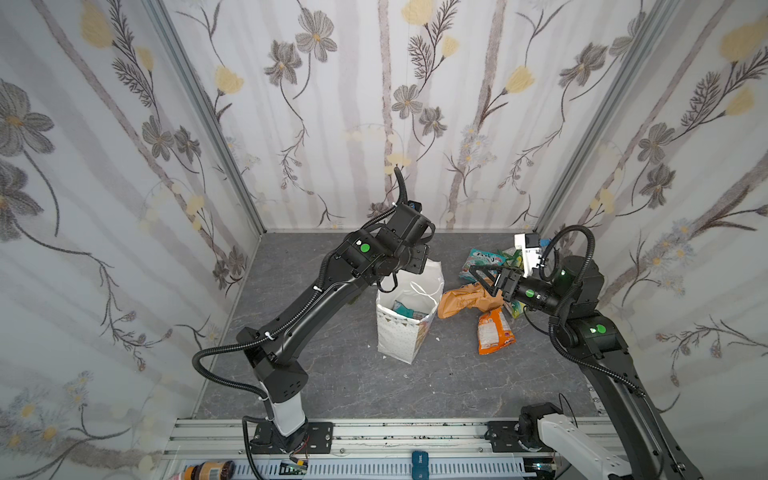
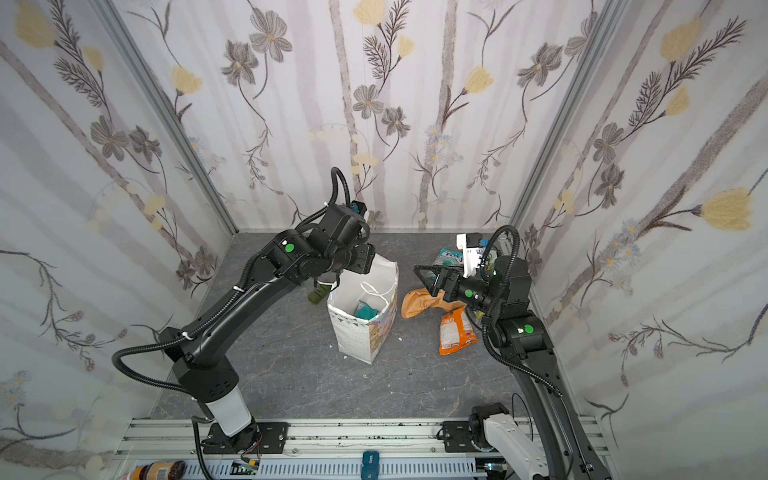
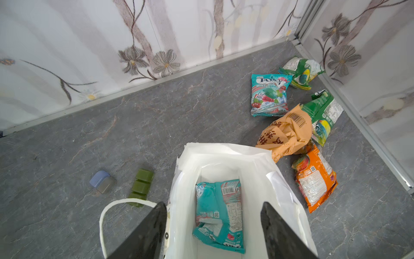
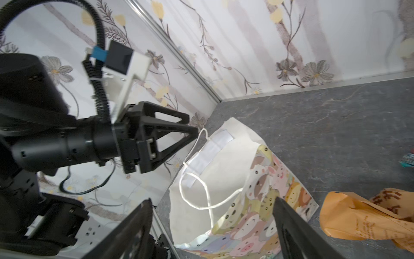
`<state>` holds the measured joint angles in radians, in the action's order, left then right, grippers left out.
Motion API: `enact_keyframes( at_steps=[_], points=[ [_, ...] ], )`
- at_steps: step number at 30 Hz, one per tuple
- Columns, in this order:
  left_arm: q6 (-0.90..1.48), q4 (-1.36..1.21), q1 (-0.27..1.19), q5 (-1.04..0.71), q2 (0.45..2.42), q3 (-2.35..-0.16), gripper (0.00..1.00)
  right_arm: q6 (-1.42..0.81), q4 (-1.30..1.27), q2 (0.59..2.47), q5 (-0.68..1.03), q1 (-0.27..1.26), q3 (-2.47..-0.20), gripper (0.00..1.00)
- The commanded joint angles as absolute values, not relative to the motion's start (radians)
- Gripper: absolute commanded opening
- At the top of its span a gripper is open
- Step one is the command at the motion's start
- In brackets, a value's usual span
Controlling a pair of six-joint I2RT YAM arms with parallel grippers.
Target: Take the snacks out of the paper bag
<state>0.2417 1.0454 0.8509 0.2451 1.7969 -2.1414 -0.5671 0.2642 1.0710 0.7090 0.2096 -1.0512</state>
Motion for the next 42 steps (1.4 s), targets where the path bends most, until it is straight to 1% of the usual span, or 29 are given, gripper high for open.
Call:
enact_keyframes(
  at_steps=[1, 5, 13, 27, 30, 32, 34, 37, 42],
  points=[
    [0.255, 1.123, 0.846, 0.218, 1.845, -2.170, 0.67, -0.558, 0.282, 1.091, 0.760, 0.256, -1.092, 0.90],
    [0.253, 1.102, 0.843, 0.174, 1.891, -2.154, 0.65, -0.563, 0.266, 1.105, 0.808, 0.300, -1.106, 0.94],
    [0.300, 1.011, 0.842, 0.042, 1.893, -2.002, 0.61, -0.556, 0.281, 1.108, 0.805, 0.317, -1.102, 0.95],
    [0.328, 0.731, 0.843, 0.004, 1.739, -1.616, 0.62, -0.549, 0.295, 1.116, 0.782, 0.321, -1.100, 0.95],
    [0.319, 0.687, 0.844, -0.004, 1.713, -1.564, 0.59, -0.549, 0.294, 1.120, 0.778, 0.322, -1.099, 0.95],
    [0.322, 0.696, 0.844, -0.016, 1.717, -1.556, 0.54, -0.550, 0.293, 1.121, 0.778, 0.322, -1.101, 0.96],
    [0.327, 0.740, 0.843, -0.011, 1.743, -1.578, 0.52, -0.552, 0.291, 1.124, 0.774, 0.322, -1.103, 0.96],
    [0.331, 0.816, 0.843, 0.025, 1.794, -1.621, 0.52, -0.558, 0.287, 1.126, 0.773, 0.322, -1.101, 0.96],
    [0.327, 0.834, 0.842, 0.038, 1.830, -1.636, 0.57, -0.561, 0.286, 1.129, 0.772, 0.324, -1.100, 0.99]
  ],
)
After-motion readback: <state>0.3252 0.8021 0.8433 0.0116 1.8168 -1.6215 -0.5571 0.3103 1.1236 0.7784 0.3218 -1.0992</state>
